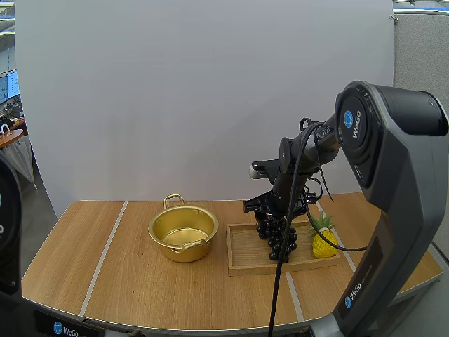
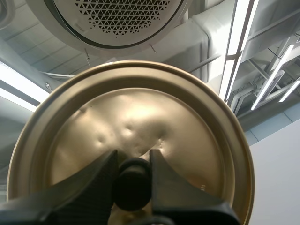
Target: Open the pot, put the grape inside, and close it
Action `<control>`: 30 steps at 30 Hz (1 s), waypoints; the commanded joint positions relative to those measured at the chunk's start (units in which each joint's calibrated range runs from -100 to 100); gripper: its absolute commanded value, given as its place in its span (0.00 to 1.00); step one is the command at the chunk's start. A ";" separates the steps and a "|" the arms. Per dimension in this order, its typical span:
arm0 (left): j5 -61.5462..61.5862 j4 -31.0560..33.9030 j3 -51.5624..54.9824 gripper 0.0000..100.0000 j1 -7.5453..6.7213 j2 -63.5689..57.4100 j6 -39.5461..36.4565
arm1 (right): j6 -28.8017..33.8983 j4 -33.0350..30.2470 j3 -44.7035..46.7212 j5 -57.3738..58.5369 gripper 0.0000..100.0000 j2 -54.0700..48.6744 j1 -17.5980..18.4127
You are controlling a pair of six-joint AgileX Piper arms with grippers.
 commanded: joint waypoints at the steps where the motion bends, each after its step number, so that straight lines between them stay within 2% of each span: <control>1: -1.49 0.07 -0.28 0.00 0.07 0.05 -0.38 | -0.33 -0.40 -0.35 -1.31 1.00 0.63 -0.44; 30: -1.49 0.07 -0.28 0.00 0.07 0.05 -0.38 | -0.78 0.43 -0.35 -4.44 1.00 11.29 -0.36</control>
